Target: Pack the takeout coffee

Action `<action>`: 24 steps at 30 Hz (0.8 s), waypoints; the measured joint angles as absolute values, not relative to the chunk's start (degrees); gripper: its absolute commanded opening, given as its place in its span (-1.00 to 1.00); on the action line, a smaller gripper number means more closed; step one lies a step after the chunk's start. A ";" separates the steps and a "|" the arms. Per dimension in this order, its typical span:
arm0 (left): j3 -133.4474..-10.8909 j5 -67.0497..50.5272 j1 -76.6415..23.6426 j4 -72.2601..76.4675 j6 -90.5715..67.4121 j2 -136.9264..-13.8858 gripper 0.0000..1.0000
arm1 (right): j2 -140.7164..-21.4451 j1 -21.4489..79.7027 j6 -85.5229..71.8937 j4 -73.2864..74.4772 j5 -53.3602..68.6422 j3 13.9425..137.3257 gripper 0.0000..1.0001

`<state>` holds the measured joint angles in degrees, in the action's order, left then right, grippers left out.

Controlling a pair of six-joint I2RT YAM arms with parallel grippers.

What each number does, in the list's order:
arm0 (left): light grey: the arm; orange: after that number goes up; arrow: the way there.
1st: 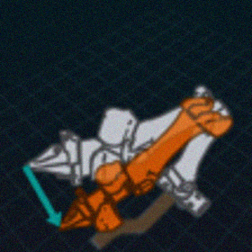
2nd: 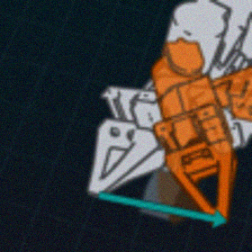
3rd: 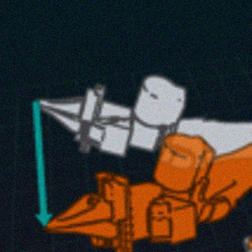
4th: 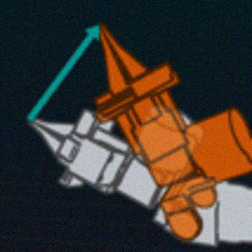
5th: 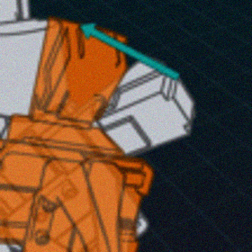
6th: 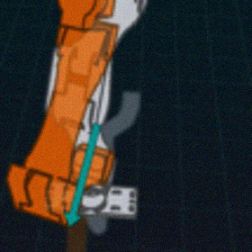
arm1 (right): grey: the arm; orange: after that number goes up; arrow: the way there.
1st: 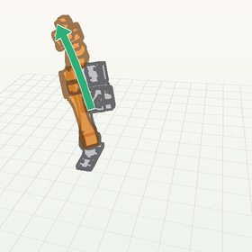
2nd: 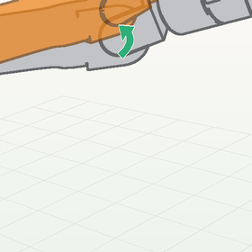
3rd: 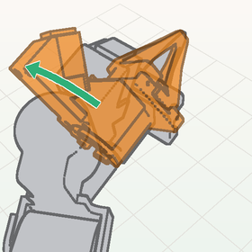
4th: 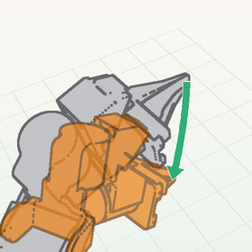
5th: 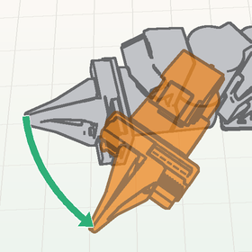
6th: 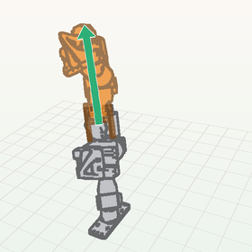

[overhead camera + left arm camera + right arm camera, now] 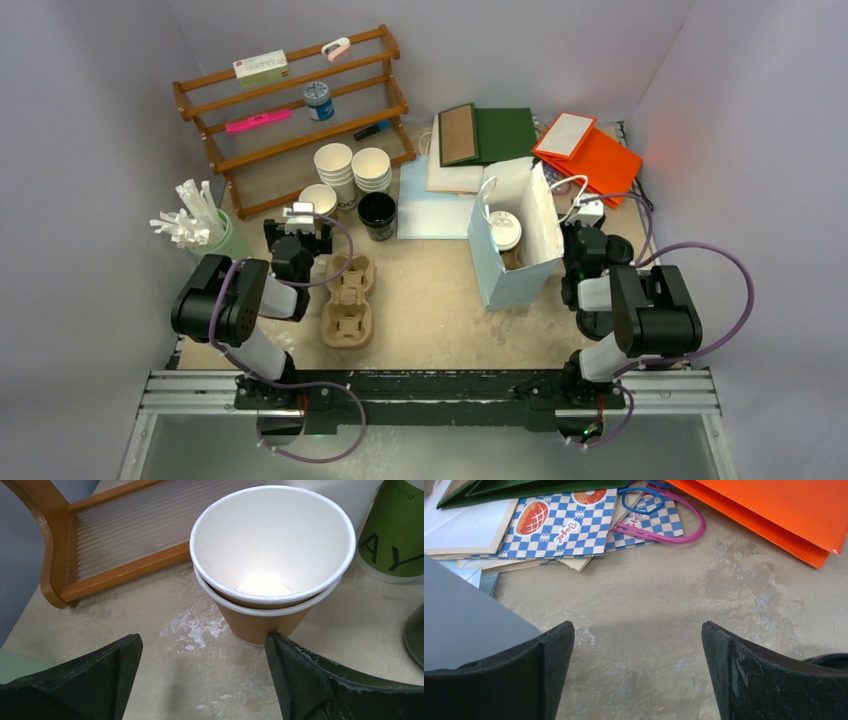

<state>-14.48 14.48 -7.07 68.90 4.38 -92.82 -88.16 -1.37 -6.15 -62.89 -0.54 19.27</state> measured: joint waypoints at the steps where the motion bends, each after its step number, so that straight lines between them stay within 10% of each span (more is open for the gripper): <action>1: -14.57 14.41 -7.07 68.86 4.38 -92.82 1.00 | -88.33 -0.89 -6.00 -64.69 -1.02 18.55 0.97; 24: -14.59 14.20 -7.05 68.90 4.38 -92.82 1.00 | -89.73 -0.43 -4.84 -72.84 -3.92 15.40 0.97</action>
<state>-14.59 14.20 -7.05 68.90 4.38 -92.82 -89.73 -0.43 -4.84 -72.84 -3.92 15.40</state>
